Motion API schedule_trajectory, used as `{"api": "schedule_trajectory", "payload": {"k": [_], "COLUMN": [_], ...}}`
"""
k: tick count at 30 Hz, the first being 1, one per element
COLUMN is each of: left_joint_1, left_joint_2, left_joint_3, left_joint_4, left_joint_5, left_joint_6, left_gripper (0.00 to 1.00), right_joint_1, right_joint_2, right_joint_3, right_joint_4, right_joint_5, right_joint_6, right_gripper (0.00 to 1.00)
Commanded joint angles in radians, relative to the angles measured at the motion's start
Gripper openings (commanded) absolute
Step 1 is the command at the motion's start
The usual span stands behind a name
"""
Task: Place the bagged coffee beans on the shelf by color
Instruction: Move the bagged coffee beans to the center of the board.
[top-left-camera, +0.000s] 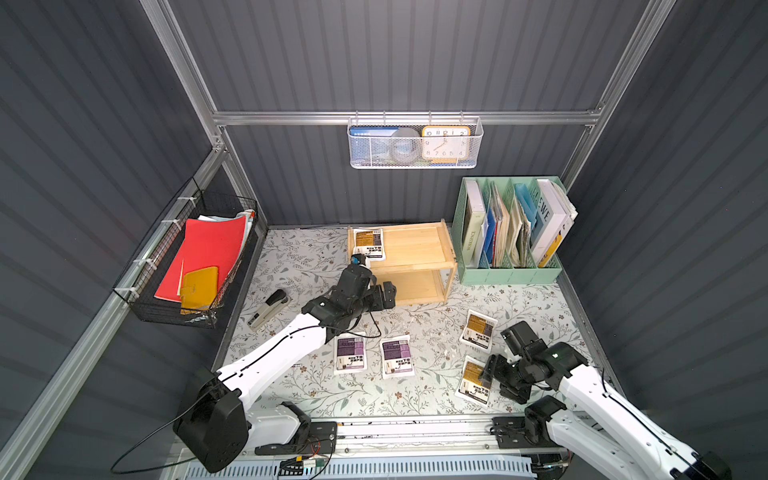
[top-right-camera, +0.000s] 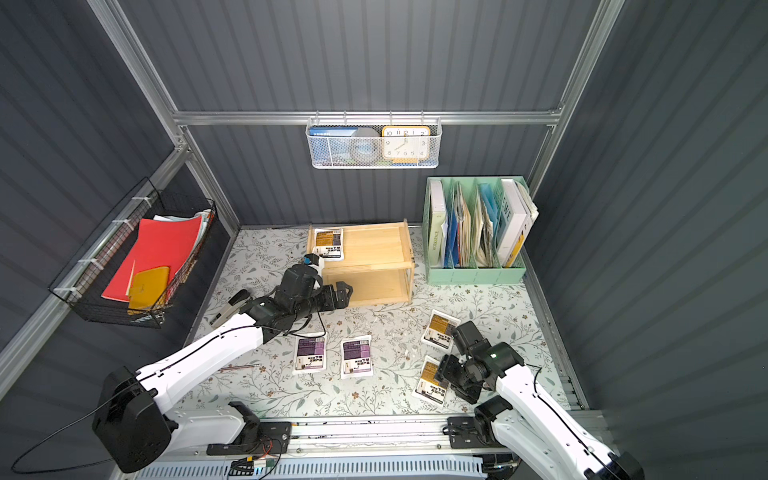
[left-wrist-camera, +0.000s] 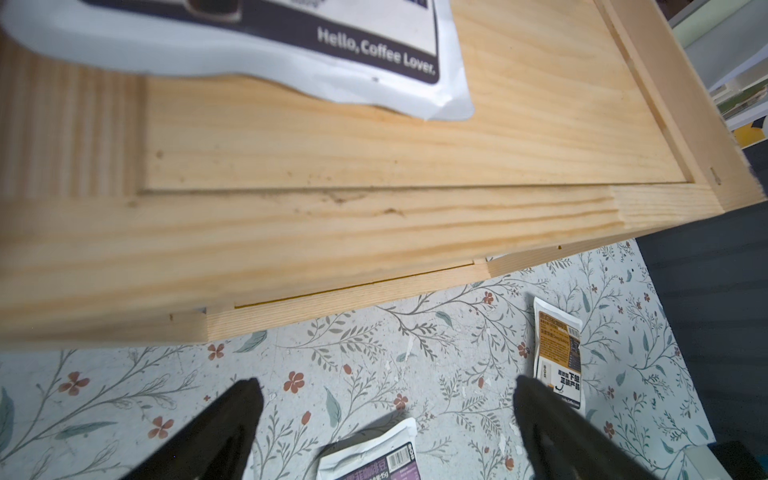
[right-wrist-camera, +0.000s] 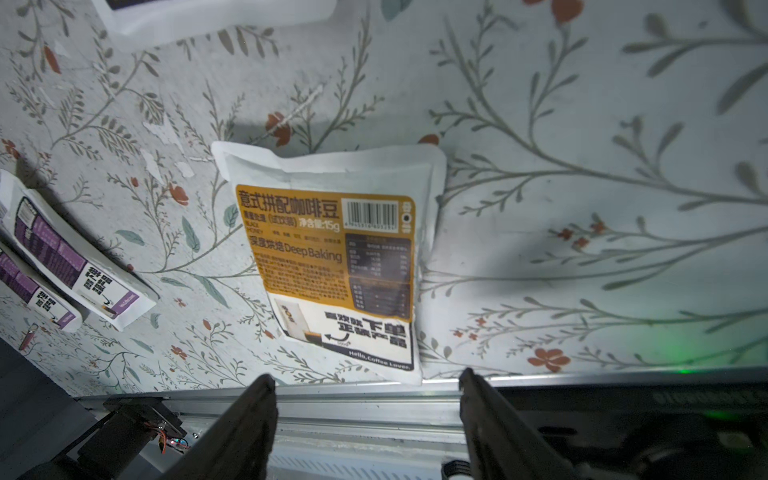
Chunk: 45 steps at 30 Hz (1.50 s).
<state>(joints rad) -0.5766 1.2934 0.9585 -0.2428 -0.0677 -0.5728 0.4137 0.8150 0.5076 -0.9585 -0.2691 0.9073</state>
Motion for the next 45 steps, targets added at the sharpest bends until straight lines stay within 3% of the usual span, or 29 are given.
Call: {"api": "schedule_trajectory", "payload": {"k": [1, 18, 32, 37, 45], "left_joint_1": [-0.002, -0.002, -0.003, -0.002, -0.006], "left_joint_2": [0.004, -0.008, -0.015, 0.004, 0.055], "left_joint_3": [0.028, -0.013, -0.082, -0.104, -0.129], "left_joint_4": [0.010, 0.014, 0.033, 0.046, 0.103], "left_joint_5": [-0.002, 0.005, 0.014, 0.025, 0.052], "left_joint_6": [0.010, -0.010, -0.026, -0.024, -0.030], "left_gripper": [1.00, 1.00, 1.00, 1.00, 1.00], "right_joint_1": [0.013, 0.056, 0.178, 0.176, 0.174], "right_joint_2": [0.045, 0.272, 0.722, 0.656, 0.488], "right_joint_3": [-0.026, -0.049, 0.284, 0.244, 0.038], "right_joint_4": [0.060, 0.383, 0.721, 0.735, 0.776], "right_joint_5": [-0.019, -0.039, -0.048, -0.009, 0.005], "right_joint_6": [0.018, 0.065, 0.145, 0.147, 0.165], "right_gripper": [0.74, 0.74, 0.74, 0.74, 0.74]}}
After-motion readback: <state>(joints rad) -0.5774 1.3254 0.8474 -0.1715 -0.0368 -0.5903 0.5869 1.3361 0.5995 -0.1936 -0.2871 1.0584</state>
